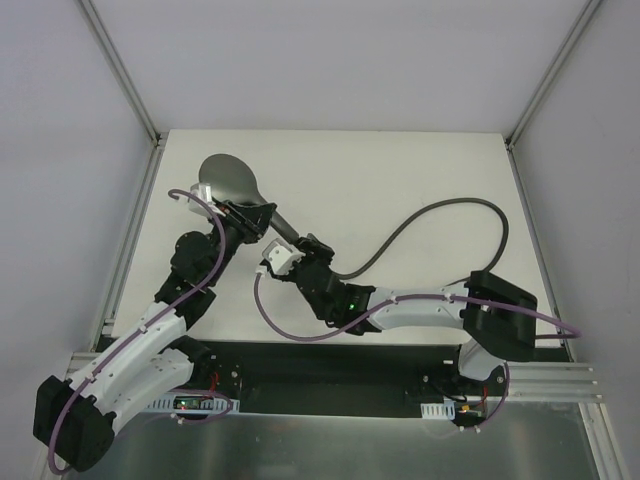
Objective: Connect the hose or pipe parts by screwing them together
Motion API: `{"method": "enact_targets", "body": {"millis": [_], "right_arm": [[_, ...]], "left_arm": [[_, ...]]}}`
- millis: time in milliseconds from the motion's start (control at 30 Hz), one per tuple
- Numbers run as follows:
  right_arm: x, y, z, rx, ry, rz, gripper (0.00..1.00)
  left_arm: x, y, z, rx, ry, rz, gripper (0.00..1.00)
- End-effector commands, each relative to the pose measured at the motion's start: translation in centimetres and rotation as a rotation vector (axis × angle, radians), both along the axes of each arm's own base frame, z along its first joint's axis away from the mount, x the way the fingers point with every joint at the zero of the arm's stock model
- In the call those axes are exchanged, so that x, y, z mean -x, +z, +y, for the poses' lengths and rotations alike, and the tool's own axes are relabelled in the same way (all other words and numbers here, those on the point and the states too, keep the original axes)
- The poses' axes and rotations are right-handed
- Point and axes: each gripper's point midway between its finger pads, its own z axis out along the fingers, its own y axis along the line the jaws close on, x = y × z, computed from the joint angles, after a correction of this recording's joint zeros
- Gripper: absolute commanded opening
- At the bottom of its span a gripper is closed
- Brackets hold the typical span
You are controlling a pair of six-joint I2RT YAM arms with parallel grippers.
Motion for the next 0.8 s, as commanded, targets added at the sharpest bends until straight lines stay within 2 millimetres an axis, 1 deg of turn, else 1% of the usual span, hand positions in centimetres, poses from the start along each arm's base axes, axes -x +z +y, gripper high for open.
{"method": "enact_targets", "body": {"millis": [0, 67, 100, 133, 167, 200, 233, 267, 300, 333, 367, 400, 433, 467, 500, 533, 600, 733, 767], "right_arm": [[-0.7, 3.5, 0.2, -0.11, -0.07, -0.054, 0.48], [-0.6, 3.9, 0.4, -0.12, -0.054, -0.059, 0.34], [-0.6, 3.7, 0.4, -0.121, -0.043, -0.057, 0.22], [-0.4, 4.0, 0.5, -0.132, -0.024, -0.055, 0.14], [0.0, 4.1, 1.1, -0.146, 0.032, -0.042, 0.08], [0.2, 4.2, 1.3, -0.161, 0.063, -0.03, 0.01], [0.6, 4.1, 1.0, -0.2, 0.092, -0.001, 0.01], [0.7, 3.8, 1.5, -0.219, 0.163, 0.036, 0.01], [0.9, 3.5, 1.4, -0.24, 0.2, 0.072, 0.01], [0.6, 3.6, 0.7, -0.291, 0.223, 0.114, 0.01], [2.1, 3.3, 1.8, -0.319, 0.357, 0.18, 0.01], [2.5, 3.3, 1.9, -0.351, 0.419, 0.227, 0.01], [1.8, 3.1, 0.9, -0.382, 0.441, 0.264, 0.01], [3.5, 3.3, 1.8, -0.423, 0.565, 0.331, 0.01], [3.8, 3.6, 1.6, -0.431, 0.599, 0.342, 0.01], [4.2, 3.4, 1.4, -0.429, 0.657, 0.368, 0.01], [4.8, 3.3, 0.9, -0.447, 0.709, 0.401, 0.01], [6.1, 3.3, -0.1, -0.468, 0.846, 0.479, 0.01], [6.3, 3.8, -0.2, -0.49, 0.874, 0.48, 0.01]], "left_arm": [[0.5, 5.0, 0.9, 0.075, 0.034, -0.097, 0.0], [0.6, 4.8, 0.8, 0.071, 0.026, -0.092, 0.0], [0.7, 4.7, 0.7, 0.072, 0.023, -0.092, 0.0], [0.7, 4.6, 0.6, 0.072, 0.017, -0.092, 0.0], [1.0, 4.2, 0.3, 0.063, -0.006, -0.095, 0.0], [1.2, 4.6, 0.1, 0.068, -0.023, -0.131, 0.0], [1.5, 4.7, -0.3, 0.034, -0.049, -0.174, 0.0], [1.8, 3.9, -0.8, -0.001, -0.081, -0.196, 0.0], [2.6, 3.8, -1.9, -0.057, -0.161, -0.252, 0.0], [3.0, 4.7, -2.3, -0.063, -0.191, -0.316, 0.0], [3.1, 4.0, -3.0, -0.089, -0.227, -0.326, 0.0], [3.9, 4.1, -3.8, -0.112, -0.29, -0.372, 0.0], [4.0, 4.5, -4.0, -0.101, -0.298, -0.405, 0.0], [3.9, 3.7, -4.2, -0.101, -0.307, -0.4, 0.0], [3.9, 3.5, -4.3, -0.09, -0.31, -0.41, 0.0], [4.1, 3.4, -4.3, -0.084, -0.312, -0.428, 0.0], [4.7, 3.7, -4.2, -0.068, -0.316, -0.52, 0.0], [6.5, 4.2, -5.8, -0.086, -0.443, -0.627, 0.0], [6.5, 4.5, -6.1, -0.084, -0.457, -0.652, 0.0]]}}
